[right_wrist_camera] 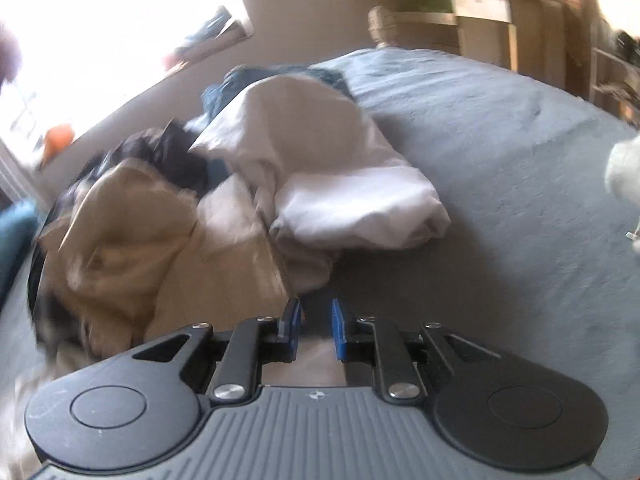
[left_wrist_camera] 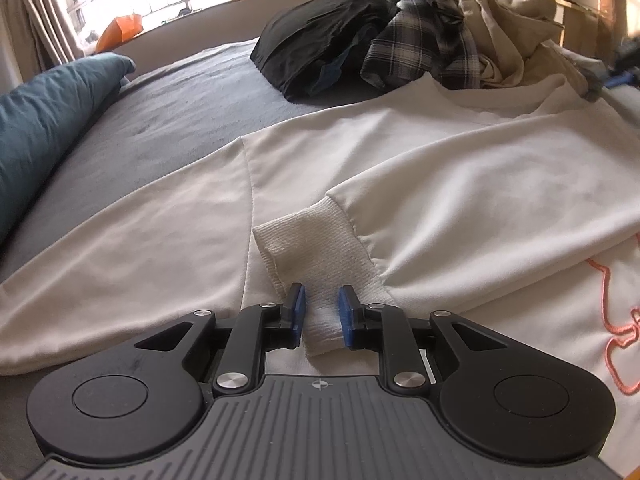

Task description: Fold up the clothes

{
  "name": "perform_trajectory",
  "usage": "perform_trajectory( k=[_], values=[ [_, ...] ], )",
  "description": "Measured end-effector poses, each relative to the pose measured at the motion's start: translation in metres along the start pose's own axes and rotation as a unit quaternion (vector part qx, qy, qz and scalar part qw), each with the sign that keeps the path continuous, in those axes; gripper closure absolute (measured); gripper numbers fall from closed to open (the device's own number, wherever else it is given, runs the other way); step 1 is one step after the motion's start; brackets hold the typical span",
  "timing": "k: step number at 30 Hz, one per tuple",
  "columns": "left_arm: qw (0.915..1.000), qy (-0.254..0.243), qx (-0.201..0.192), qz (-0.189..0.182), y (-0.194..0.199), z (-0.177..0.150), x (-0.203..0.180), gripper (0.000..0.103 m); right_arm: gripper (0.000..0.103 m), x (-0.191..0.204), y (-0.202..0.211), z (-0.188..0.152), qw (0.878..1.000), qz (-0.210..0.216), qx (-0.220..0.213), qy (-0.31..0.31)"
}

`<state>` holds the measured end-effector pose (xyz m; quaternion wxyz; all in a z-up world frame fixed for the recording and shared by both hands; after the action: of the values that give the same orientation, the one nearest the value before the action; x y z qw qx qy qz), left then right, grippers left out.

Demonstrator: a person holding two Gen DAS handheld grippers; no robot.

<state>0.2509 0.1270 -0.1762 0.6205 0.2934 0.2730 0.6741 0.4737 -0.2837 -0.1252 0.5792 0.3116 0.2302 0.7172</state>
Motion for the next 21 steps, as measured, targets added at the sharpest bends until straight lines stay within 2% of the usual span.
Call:
perform_trajectory(
  k=[3,6,7,9,10,13,17,21],
  values=[
    [1.0000,-0.002,-0.003,0.000,0.000,-0.001,-0.001,0.084,0.085,0.013,0.019,-0.031,0.997,0.041,0.023,0.061],
    [1.0000,-0.003,-0.006,0.002,0.000,-0.001,-0.001,0.084,0.085,0.027,0.027,-0.064,0.989,0.080,0.050,0.115],
    [1.0000,-0.003,-0.006,0.003,0.000,-0.001,-0.002,0.084,0.085,0.028,0.024,-0.073,0.987,0.086,0.065,0.121],
    [1.0000,-0.005,-0.006,0.006,0.001,-0.001,-0.002,0.084,0.086,0.022,0.015,-0.082,0.986,0.052,0.077,0.137],
    [0.9999,-0.005,-0.006,0.007,0.001,-0.001,-0.003,0.084,0.086,0.016,0.012,-0.081,0.988,0.040,0.071,0.130],
    [1.0000,-0.004,-0.002,0.007,0.001,-0.001,-0.002,0.084,0.085,-0.005,0.008,-0.063,0.998,0.021,0.041,0.046],
    [1.0000,0.000,0.002,0.005,0.000,0.000,-0.001,0.083,0.085,-0.002,0.008,-0.050,0.998,0.054,0.028,0.017],
    [1.0000,-0.005,0.000,0.007,0.000,-0.001,-0.001,0.083,0.085,-0.008,0.001,-0.044,0.999,0.028,0.022,0.011]
  ],
)
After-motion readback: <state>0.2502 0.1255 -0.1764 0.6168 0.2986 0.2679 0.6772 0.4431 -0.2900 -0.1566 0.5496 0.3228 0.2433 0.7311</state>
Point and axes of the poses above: each gripper's, at about its wrist camera, not at the fingertips, and y roughly against the way its jaws point, x to its left, z to its top, the point moved 9 cm from there along -y, roughly the way its jaws point, and after that the axes turned 7 degrees about y, right-handed, at the moved point
